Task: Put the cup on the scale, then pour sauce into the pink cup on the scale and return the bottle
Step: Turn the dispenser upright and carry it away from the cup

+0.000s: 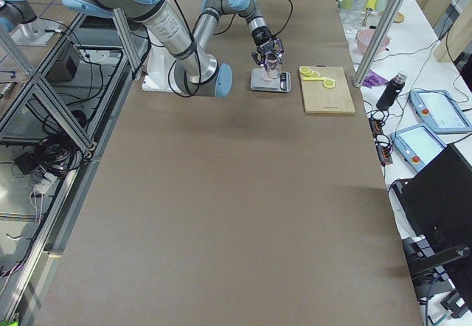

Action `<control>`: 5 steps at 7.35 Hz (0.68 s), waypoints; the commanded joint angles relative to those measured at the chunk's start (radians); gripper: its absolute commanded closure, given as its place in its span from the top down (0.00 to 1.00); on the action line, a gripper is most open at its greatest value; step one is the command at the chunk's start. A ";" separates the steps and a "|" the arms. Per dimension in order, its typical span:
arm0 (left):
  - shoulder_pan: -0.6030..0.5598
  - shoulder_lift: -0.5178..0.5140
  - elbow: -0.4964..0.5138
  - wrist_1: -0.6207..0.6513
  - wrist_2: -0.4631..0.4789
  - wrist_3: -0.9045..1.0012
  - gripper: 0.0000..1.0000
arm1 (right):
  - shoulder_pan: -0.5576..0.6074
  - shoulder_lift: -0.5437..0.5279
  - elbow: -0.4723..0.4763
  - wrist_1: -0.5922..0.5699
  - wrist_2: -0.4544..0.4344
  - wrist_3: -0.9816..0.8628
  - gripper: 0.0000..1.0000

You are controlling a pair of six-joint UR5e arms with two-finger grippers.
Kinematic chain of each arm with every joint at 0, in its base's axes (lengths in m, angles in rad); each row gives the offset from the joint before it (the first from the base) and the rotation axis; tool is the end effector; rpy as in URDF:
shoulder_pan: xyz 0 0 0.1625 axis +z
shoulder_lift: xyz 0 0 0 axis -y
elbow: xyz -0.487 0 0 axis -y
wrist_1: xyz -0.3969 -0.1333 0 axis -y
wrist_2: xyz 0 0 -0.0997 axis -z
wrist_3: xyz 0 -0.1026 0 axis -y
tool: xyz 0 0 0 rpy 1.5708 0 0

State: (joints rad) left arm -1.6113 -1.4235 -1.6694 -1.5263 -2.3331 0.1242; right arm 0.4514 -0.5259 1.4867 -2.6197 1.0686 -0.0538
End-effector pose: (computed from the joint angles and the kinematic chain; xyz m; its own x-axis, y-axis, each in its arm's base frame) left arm -0.0793 -0.4144 0.7467 0.7195 0.0305 -0.6938 -0.0492 0.9988 -0.0072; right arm -0.5862 -0.4872 0.1800 0.2956 -0.8294 -0.4741 0.9136 0.3905 -0.1136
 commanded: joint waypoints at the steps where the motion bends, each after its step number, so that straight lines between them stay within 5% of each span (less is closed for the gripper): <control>1: 0.001 0.000 -0.004 0.000 0.000 0.000 0.98 | 0.003 -0.064 0.009 0.149 -0.001 -0.007 0.00; 3: -0.001 0.000 -0.009 0.000 0.000 0.000 0.98 | 0.012 -0.080 0.047 0.219 0.013 -0.011 0.00; 5: -0.001 0.000 -0.012 -0.002 0.000 0.000 0.98 | 0.061 -0.170 0.154 0.362 0.126 -0.026 0.00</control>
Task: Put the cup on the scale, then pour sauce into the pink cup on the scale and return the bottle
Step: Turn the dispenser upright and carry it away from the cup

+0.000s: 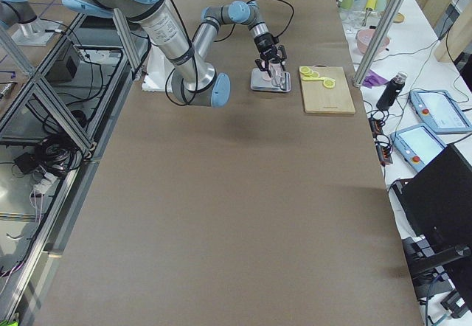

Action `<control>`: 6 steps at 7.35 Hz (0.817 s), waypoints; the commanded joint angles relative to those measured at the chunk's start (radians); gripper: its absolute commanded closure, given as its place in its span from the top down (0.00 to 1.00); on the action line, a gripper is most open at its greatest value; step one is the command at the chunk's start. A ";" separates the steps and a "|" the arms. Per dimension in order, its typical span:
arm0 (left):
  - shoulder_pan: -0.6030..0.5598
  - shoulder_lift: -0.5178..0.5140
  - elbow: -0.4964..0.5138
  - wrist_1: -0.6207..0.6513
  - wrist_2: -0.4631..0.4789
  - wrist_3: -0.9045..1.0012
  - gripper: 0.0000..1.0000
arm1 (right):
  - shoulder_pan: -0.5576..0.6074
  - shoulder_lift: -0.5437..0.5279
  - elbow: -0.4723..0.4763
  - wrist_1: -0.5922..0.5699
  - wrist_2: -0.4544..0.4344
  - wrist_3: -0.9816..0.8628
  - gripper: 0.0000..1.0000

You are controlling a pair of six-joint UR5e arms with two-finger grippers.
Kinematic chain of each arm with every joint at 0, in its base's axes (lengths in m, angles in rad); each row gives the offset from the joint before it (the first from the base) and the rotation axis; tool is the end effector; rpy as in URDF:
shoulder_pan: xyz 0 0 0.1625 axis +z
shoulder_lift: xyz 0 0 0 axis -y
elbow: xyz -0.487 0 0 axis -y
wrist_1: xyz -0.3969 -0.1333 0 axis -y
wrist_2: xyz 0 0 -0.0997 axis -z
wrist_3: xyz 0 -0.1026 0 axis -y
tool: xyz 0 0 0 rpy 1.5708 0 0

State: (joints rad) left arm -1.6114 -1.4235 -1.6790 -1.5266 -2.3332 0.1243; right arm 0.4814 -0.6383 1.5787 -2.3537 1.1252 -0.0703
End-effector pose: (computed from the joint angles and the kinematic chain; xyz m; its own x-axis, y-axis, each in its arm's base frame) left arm -0.0794 -0.4154 0.7420 0.7197 0.0374 -0.6933 -0.0492 0.9988 0.0028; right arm -0.5720 -0.4991 0.2079 0.4151 -0.7987 -0.4356 0.9068 0.4022 0.1266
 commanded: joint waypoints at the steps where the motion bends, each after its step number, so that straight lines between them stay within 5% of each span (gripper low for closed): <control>1: 0.001 0.000 -0.002 -0.004 0.000 0.000 0.98 | 0.058 -0.128 0.119 0.210 0.124 -0.041 0.00; 6: 0.001 0.000 0.002 -0.017 0.000 -0.002 0.98 | 0.181 -0.271 0.242 0.512 0.425 -0.100 0.00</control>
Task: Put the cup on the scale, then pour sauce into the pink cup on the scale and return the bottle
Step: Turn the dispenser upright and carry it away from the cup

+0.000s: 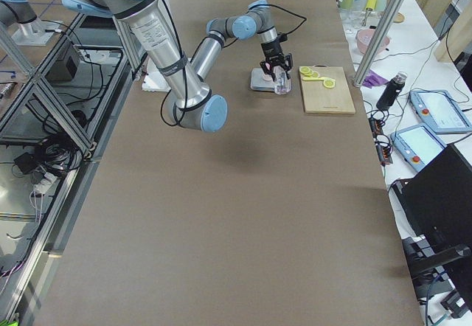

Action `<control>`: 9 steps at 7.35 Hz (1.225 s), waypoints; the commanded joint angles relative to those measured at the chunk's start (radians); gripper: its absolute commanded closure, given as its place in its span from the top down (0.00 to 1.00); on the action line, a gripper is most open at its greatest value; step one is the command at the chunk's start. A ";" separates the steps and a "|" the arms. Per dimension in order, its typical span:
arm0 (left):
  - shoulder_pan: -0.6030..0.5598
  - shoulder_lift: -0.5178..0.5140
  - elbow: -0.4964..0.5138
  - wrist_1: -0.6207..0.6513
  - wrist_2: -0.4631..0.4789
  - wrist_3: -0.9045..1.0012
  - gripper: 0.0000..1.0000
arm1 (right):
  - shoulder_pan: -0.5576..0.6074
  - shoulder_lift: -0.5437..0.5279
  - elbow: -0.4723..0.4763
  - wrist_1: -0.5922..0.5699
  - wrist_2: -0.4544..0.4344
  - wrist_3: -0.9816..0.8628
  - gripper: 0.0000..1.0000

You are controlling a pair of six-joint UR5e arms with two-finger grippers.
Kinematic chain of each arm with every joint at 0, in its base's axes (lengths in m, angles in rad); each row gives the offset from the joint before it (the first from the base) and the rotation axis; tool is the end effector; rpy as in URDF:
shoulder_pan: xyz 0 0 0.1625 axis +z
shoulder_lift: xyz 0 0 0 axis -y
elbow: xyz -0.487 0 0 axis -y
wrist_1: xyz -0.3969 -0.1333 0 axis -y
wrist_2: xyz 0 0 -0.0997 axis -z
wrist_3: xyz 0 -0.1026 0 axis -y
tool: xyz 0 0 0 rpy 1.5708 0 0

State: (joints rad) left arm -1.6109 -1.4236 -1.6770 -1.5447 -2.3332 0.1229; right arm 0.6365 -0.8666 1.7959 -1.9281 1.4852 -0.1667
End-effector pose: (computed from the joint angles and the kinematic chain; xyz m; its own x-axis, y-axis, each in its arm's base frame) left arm -0.0792 -0.4168 0.7412 0.7202 0.0475 -0.6921 -0.0487 0.9987 0.0179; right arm -0.4720 -0.5255 0.2476 0.5085 -0.8459 -0.1607 0.7712 0.3645 0.5219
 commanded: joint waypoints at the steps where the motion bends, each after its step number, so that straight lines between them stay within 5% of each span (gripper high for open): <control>1: 0.000 0.000 0.000 0.000 0.000 0.000 0.98 | 0.057 -0.079 0.026 0.180 0.148 -0.005 0.00; 9: 0.000 -0.011 -0.007 -0.003 0.000 0.000 0.98 | 0.155 -0.349 0.023 0.800 0.480 0.111 0.00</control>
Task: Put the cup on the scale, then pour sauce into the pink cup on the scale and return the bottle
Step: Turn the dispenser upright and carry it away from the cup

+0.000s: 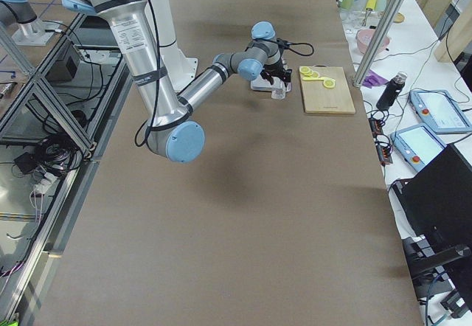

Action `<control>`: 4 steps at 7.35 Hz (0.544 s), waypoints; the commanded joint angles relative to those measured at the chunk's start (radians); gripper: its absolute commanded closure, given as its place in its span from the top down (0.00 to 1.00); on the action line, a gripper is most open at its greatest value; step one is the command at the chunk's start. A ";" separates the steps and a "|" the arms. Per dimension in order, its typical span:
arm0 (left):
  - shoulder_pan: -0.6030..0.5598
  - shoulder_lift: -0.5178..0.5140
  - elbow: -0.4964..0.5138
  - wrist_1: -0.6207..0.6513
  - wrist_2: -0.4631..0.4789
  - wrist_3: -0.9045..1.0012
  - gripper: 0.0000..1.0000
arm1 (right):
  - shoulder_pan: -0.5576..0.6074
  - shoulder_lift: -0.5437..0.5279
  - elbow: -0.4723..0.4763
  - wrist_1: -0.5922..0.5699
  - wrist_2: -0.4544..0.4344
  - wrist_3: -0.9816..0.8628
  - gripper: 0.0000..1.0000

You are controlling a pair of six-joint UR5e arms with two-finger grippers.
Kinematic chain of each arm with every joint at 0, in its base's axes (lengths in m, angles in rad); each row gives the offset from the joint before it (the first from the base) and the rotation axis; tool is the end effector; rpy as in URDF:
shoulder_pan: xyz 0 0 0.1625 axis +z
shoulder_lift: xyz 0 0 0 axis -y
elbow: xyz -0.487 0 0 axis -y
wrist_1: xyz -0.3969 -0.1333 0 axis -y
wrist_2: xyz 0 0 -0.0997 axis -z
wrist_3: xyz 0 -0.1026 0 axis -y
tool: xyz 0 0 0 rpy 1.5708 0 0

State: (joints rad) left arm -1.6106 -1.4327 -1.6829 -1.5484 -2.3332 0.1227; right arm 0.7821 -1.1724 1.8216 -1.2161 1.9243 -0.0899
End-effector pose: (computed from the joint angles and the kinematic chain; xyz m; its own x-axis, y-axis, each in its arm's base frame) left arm -0.0793 -0.4229 0.7341 0.7207 0.0605 -0.6906 -0.0488 0.9981 0.0364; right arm -0.3850 -0.5203 0.3390 0.4180 -0.9018 0.1094 0.4202 0.2987 0.8569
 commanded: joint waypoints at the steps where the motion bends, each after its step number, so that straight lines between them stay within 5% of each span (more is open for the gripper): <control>1: 0.000 -0.002 -0.001 -0.015 0.000 0.000 0.98 | 0.009 -0.088 -0.005 0.186 0.045 0.067 0.00; 4: 0.000 0.005 -0.001 -0.027 0.000 0.000 0.98 | 0.009 -0.168 -0.031 0.388 0.064 0.142 0.00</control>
State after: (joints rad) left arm -1.6107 -1.4299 -1.6838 -1.5732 -2.3332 0.1221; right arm 0.7913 -1.3123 1.8066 -0.9210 1.9817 0.0106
